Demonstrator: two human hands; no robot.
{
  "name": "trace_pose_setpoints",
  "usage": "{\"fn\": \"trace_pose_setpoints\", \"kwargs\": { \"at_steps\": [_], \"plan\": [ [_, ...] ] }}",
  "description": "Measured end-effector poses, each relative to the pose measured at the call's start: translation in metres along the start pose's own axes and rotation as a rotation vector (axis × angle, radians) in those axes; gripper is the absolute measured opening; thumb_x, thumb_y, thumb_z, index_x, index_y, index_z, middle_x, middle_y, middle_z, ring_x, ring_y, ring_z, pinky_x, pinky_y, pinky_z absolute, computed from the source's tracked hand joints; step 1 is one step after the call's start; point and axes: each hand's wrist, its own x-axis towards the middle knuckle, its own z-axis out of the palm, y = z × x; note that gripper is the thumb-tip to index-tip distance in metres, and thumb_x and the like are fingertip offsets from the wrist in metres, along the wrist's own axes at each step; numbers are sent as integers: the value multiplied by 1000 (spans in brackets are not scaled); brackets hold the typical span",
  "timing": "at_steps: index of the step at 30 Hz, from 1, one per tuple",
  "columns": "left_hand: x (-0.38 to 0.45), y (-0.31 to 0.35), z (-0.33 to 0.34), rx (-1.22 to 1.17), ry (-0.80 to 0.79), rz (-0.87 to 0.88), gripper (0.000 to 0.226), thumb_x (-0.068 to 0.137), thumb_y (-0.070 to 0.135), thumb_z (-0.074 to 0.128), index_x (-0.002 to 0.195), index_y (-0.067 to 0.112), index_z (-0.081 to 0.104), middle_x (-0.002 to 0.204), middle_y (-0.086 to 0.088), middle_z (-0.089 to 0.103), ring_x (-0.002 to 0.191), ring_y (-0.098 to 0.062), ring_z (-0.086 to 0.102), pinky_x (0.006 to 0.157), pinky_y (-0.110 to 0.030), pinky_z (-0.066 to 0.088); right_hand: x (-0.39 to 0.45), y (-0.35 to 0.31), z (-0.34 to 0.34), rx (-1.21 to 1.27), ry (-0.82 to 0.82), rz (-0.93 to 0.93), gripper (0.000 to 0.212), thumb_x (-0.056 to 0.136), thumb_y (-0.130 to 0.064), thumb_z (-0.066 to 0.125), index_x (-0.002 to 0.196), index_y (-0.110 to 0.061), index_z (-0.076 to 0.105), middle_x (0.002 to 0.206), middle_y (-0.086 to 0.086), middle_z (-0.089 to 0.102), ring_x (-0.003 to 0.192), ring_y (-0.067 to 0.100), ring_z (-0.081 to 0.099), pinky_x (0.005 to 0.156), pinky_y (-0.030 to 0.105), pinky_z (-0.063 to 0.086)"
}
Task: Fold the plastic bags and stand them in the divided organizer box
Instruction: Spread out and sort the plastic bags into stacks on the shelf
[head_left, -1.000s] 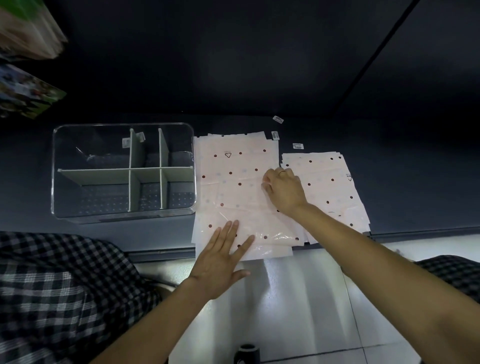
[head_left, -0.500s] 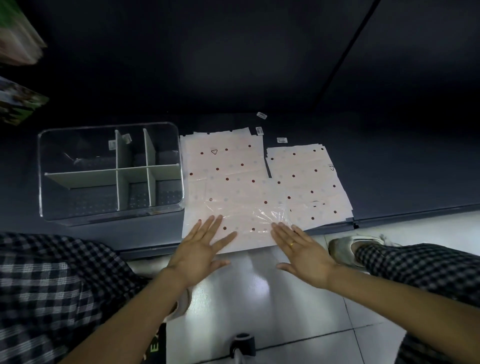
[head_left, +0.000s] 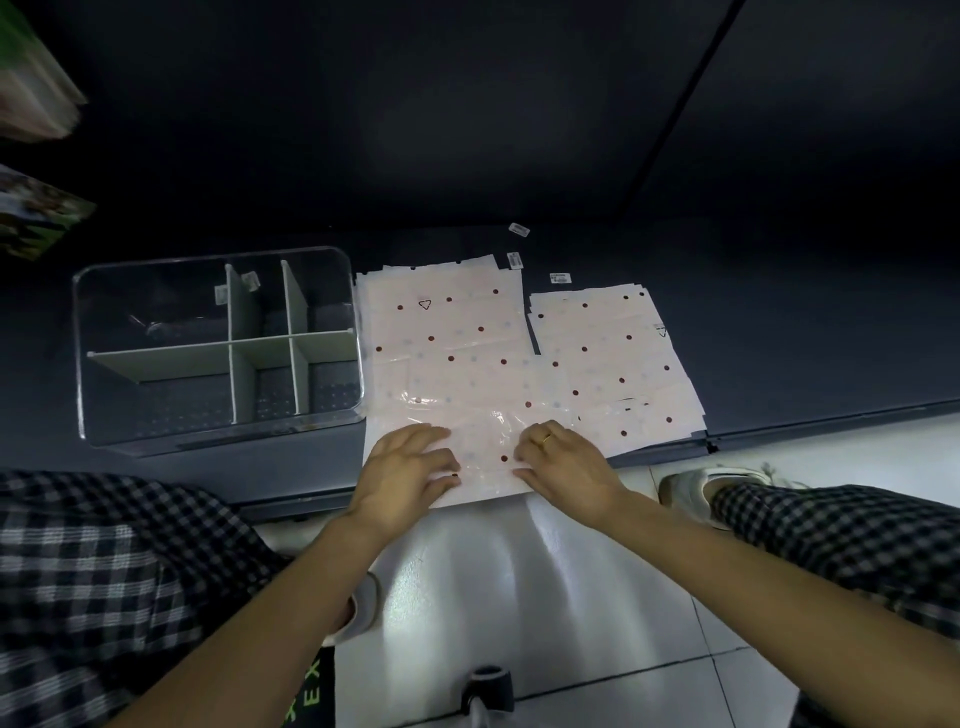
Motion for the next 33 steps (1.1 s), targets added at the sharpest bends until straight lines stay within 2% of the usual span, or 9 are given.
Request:
{"fn": "trace_pose_setpoints", "kwargs": {
  "at_steps": [5, 10, 14, 18, 20, 23, 26, 30, 33],
  "plan": [
    [8, 2, 2, -1, 8, -52, 33, 80, 47, 68, 107, 28, 65, 131, 10, 49, 127, -15, 38, 103, -26, 18, 2, 2, -1, -40, -100, 55, 25, 54, 2, 78, 74, -10, 68, 73, 2, 66, 62, 19, 60, 45, 24, 47],
    [13, -9, -15, -48, 37, -90, 57, 71, 46, 76, 123, 31, 57, 132, 12, 52, 125, -14, 43, 102, -30, 25, 11, 19, -22, 503, -388, 187, 20, 101, -19, 37, 109, -14, 55, 109, 2, 63, 101, 19, 52, 89, 32, 40],
    [14, -14, -24, -518, -42, -342, 34, 73, 26, 80, 101, 34, 62, 102, 6, 68, 100, -15, 59, 86, -32, 48, 25, 36, -37, 834, -603, 365, 20, 100, -27, 36, 84, -36, 43, 74, -10, 48, 68, 10, 40, 64, 26, 34],
    [13, -12, -23, -763, 44, -464, 32, 83, 12, 71, 109, 24, 58, 77, 5, 68, 78, -18, 63, 65, -30, 51, 48, 47, -31, 893, -526, 475, 18, 98, -22, 44, 81, -27, 50, 79, -12, 52, 77, 11, 44, 69, 25, 36],
    [15, -9, -21, -718, 99, -512, 42, 86, 15, 67, 124, 18, 49, 73, -4, 64, 70, -20, 56, 65, -28, 44, 60, 51, -25, 826, -492, 524, 15, 97, -24, 45, 88, -17, 55, 93, -6, 59, 90, 16, 51, 78, 27, 40],
    [13, 2, -17, -612, 170, -527, 60, 88, 19, 64, 140, 20, 34, 113, -9, 56, 93, -21, 55, 81, -29, 44, 73, 55, -15, 692, -499, 569, 22, 98, -30, 43, 90, -11, 51, 104, 7, 62, 95, 22, 53, 84, 34, 42],
    [5, 17, -9, -252, 278, -324, 61, 89, 20, 63, 142, 12, 35, 139, -9, 42, 125, -25, 42, 104, -37, 37, 79, 56, -8, 605, -521, 579, 22, 99, -31, 40, 86, -14, 46, 104, 10, 61, 94, 25, 54, 84, 35, 43],
    [9, 26, 9, 135, 20, -7, 63, 95, 43, 45, 149, 17, 23, 159, -5, 7, 147, -25, 1, 118, -35, -9, 81, 54, -1, 489, -540, 551, 27, 100, -30, 36, 98, -8, 51, 102, 10, 62, 96, 28, 56, 83, 37, 42],
    [21, 16, 19, 324, -151, -8, 74, 94, 61, 22, 150, 23, -8, 153, -4, -25, 143, -25, -22, 114, -37, -20, 81, 54, 1, 465, -547, 561, 26, 100, -29, 35, 99, -9, 51, 102, 10, 63, 94, 28, 55, 80, 34, 40]
  ]
}}
